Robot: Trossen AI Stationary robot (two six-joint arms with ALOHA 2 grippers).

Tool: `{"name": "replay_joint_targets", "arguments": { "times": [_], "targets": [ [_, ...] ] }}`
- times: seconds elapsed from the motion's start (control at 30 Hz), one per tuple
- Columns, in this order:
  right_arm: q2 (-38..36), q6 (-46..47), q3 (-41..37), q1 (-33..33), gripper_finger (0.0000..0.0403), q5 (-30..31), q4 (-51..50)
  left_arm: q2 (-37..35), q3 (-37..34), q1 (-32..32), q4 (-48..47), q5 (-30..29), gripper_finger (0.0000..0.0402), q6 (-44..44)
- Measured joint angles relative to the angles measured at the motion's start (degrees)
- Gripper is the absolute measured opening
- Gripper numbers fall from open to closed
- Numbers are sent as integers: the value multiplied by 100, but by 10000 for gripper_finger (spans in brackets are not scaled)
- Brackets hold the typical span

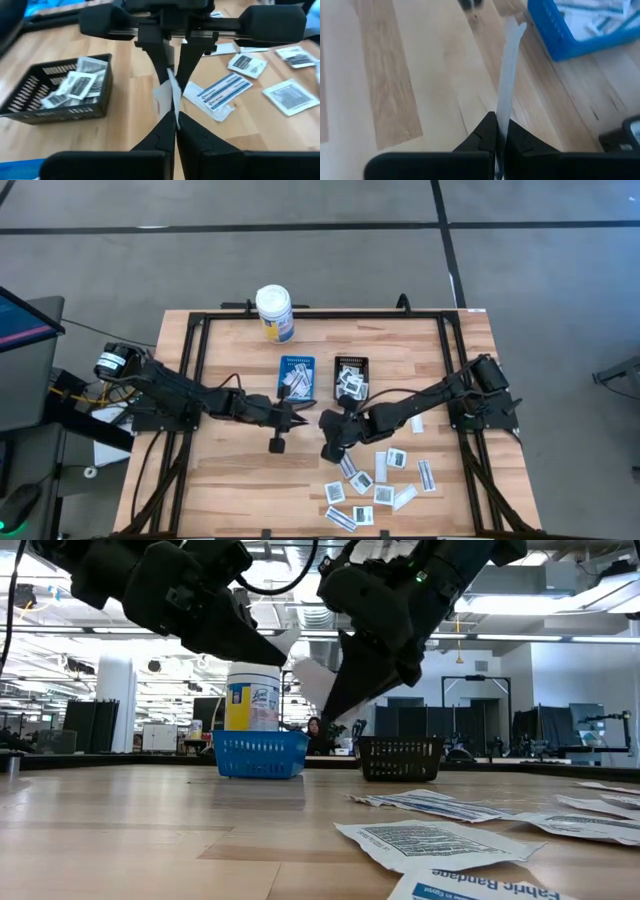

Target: Pick & Place First Aid Supplies

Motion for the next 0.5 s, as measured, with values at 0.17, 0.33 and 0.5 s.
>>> {"name": "replay_joint_targets", "arguments": {
  "times": [0.17,0.33,0.5],
  "targets": [
    [0,-320,2,4,1,1,290,0,0,154,0,497,31,-289],
    [-4,-353,4,2,1,2,325,0,0,250,-18,561,65,-449],
    [-4,-354,4,4,1,2,467,0,0,299,-44,553,99,-511]
  ]
}}
